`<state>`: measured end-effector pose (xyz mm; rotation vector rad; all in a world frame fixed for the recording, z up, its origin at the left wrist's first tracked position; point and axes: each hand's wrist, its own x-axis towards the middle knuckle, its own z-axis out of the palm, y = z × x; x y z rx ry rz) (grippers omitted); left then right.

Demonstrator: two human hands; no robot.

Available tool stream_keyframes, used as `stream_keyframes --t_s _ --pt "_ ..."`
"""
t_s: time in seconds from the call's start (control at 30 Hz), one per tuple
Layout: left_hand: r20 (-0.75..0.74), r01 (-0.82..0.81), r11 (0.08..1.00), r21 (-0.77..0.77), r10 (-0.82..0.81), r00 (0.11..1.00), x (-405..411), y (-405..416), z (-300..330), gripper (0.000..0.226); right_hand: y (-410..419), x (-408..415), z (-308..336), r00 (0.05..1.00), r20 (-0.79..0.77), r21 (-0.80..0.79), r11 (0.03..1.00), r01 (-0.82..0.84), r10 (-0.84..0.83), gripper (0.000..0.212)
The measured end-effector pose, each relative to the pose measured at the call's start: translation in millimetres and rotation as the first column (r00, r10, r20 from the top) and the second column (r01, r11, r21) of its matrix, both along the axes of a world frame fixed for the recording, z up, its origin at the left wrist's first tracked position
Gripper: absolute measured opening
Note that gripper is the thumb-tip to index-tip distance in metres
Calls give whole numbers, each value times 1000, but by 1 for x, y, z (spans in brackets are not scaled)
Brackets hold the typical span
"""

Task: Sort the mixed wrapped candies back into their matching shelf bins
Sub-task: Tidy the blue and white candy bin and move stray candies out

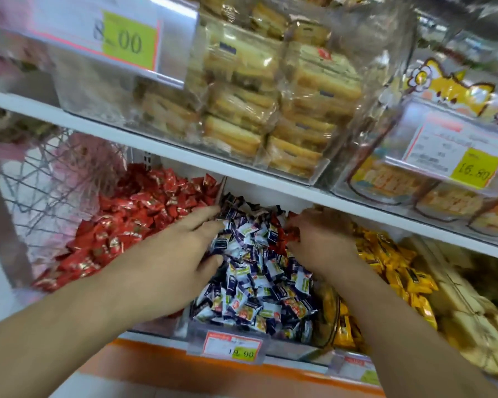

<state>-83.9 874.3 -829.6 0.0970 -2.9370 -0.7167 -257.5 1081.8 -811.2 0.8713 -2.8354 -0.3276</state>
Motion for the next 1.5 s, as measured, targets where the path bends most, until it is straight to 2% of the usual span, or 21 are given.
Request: stream_keyframes --t_s 0.2,0.33,0.43,0.53,0.6,0.67,0.73,0.77,0.87,0.97,1.03,1.1,1.2,1.27,1.33,1.4,1.5 --pt "1 25 1000 18 -25 1000 7 -4 7 61 -4 -8 -8 999 -13 -54 997 47 -48 18" --pt "-30 25 999 20 -24 999 10 -3 7 58 3 -5 -5 998 48 -275 960 56 -44 19" --pt "-108 3 1000 22 0 994 11 -3 10 51 3 11 10 973 228 -504 850 156 -43 14" --pt "-203 -31 997 65 43 978 11 -2 20 42 -1 40 27 910 408 -671 699 246 71 10" --pt "-207 -43 986 158 76 976 11 2 27 43 -7 61 37 869 450 -736 635 232 204 12" --pt "-180 -33 948 316 94 979 12 7 32 44 -17 80 42 799 485 -787 575 223 355 15" --pt "-183 -22 899 437 113 977 14 10 35 33 -25 93 45 745 493 -812 546 207 450 17" --pt "-198 -23 894 448 124 972 15 9 36 23 -28 96 46 735 491 -820 534 207 467 17" --pt "-217 -99 902 421 206 954 19 -2 37 3 -32 96 44 753 512 -811 522 265 412 14" --pt "-213 -309 907 285 374 903 25 -26 38 2 -37 94 41 796 524 -776 554 301 302 11" --pt "-224 -400 903 156 427 876 27 -43 36 12 -44 96 40 796 531 -781 531 327 291 10" --pt "-195 -447 889 97 458 867 28 -55 31 24 -52 100 40 740 567 -799 460 387 362 7" --pt "-114 -455 890 40 456 883 25 -61 26 43 -64 103 40 627 611 -792 382 476 484 6" --pt "-98 -426 904 21 426 899 23 -57 25 50 -61 98 39 621 620 -784 347 516 478 9" --pt "-131 -388 921 20 387 913 21 -53 25 50 -47 89 37 724 576 -807 405 429 380 13" --pt "-171 -339 941 25 338 926 18 -46 25 46 -23 77 36 837 487 -782 550 292 249 16" --pt "-227 -223 975 22 222 948 11 -25 27 44 18 67 42 936 350 -596 779 195 34 24"
